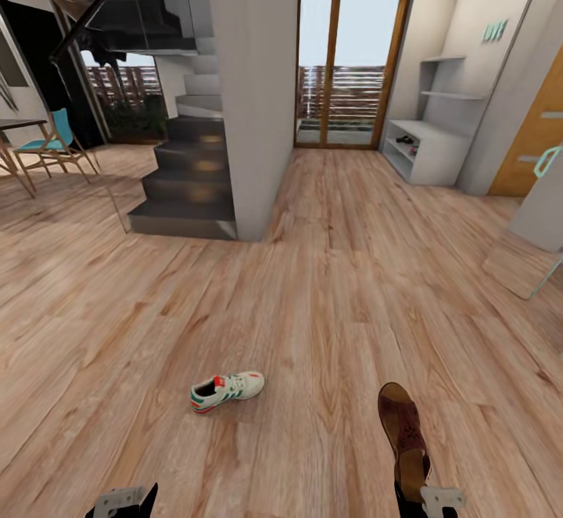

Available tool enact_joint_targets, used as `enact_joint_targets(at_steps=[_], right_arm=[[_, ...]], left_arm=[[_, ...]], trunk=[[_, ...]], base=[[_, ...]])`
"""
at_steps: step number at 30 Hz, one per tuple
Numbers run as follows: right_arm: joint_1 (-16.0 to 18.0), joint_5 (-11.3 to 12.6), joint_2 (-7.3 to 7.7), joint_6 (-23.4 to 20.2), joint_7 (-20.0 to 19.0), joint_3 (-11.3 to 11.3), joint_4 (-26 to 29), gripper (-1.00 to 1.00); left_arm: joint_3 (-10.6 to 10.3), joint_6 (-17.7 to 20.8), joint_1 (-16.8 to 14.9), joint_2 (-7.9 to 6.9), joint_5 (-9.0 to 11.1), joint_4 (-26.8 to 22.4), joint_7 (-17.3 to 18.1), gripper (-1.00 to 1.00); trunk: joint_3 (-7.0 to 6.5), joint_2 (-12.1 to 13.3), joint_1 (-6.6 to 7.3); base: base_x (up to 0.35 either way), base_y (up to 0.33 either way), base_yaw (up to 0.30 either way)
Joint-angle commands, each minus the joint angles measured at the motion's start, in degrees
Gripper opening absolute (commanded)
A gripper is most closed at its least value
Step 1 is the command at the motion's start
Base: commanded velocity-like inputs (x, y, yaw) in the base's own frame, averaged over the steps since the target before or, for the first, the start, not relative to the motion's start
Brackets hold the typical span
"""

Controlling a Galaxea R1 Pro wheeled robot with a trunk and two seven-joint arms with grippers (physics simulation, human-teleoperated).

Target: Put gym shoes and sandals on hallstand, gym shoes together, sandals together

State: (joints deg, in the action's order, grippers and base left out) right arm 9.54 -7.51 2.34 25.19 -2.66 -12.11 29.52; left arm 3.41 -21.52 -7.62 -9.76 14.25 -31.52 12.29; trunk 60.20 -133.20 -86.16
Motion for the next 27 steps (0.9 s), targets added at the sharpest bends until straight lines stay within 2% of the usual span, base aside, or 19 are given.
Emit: enact_joint_targets(at_steps=[1, 14, 27], right_arm=[[0.04, -0.57, -0.04, 0.21, -0.31, -0.46, -0.01, -1.00], [0.04, -0.57, -0.05, 0.21, -0.32, -0.46, 0.01, -1.00], [0.04, -0.63, 0.25, 0.23, -0.35, -0.48, 0.04, -1.00]], left_arm=[[0.11, -0.01, -0.03, 0.01, 0.60, 0.06, 0.55, 1.00], [0.12, -0.02, -0.03, 0.01, 0.60, 0.06, 0.55, 1.00], [0.17, -0.02, -0.03, 0.01, 0.60, 0.06, 0.55, 1.00]], trunk=[[0.05, -0.01, -0.02], [0.05, -0.01, -0.02], [0.08, -0.01, -0.02]], base=[[0.338, 0.003, 0.000], [0.326, 0.001, 0.000], [0.033, 0.000, 0.080]])
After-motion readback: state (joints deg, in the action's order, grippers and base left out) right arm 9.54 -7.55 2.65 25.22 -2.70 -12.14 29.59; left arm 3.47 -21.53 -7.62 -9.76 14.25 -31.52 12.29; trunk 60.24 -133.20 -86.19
